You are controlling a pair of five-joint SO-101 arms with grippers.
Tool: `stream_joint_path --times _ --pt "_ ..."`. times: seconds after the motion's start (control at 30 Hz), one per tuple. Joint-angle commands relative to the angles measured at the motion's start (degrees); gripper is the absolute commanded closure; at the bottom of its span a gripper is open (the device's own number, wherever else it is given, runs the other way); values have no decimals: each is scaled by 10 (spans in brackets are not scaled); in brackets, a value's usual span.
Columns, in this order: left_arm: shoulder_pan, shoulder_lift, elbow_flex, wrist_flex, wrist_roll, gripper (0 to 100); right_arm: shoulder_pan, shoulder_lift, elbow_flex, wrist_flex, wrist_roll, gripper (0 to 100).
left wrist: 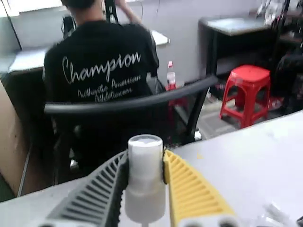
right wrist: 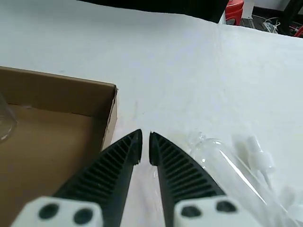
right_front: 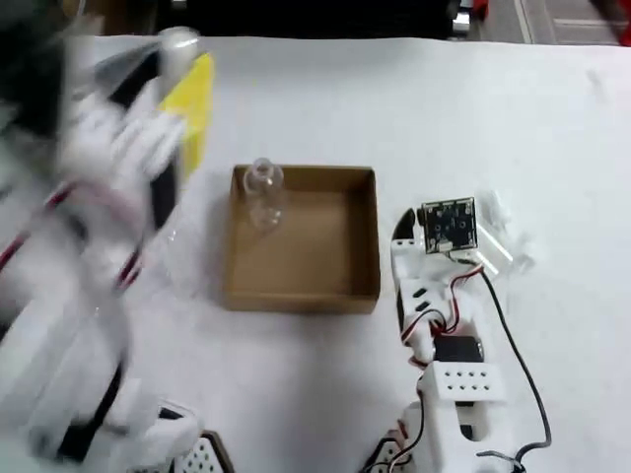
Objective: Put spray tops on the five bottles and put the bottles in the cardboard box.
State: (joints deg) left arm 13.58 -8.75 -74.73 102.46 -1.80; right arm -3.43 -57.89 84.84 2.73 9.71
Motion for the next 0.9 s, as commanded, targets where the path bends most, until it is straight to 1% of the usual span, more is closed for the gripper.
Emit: stream_joint_path --times 0.0,0.1,0.3,0.4,0.53,0.67,0.77,0.87 --pt "8 -105 -18 1 -3 979 5 -6 -4 -12 0 981" --pt "8 -142 28 1 -3 979 5 -6 1 -14 0 981" --pt "8 -261 252 -4 -3 979 5 -6 1 -13 0 981" --pt "8 -335 353 -62 -6 979 5 -6 1 -13 0 981" --pt "7 -418 523 -182 -4 979 5 -6 1 -13 0 981" --pt "7 -485 731 -332 -4 978 5 -6 1 -13 0 981" --pt "7 -524 882 -484 -4 978 5 -6 1 -13 0 981" --pt "4 -538 1008 -680 -8 977 5 -6 1 -13 0 981"
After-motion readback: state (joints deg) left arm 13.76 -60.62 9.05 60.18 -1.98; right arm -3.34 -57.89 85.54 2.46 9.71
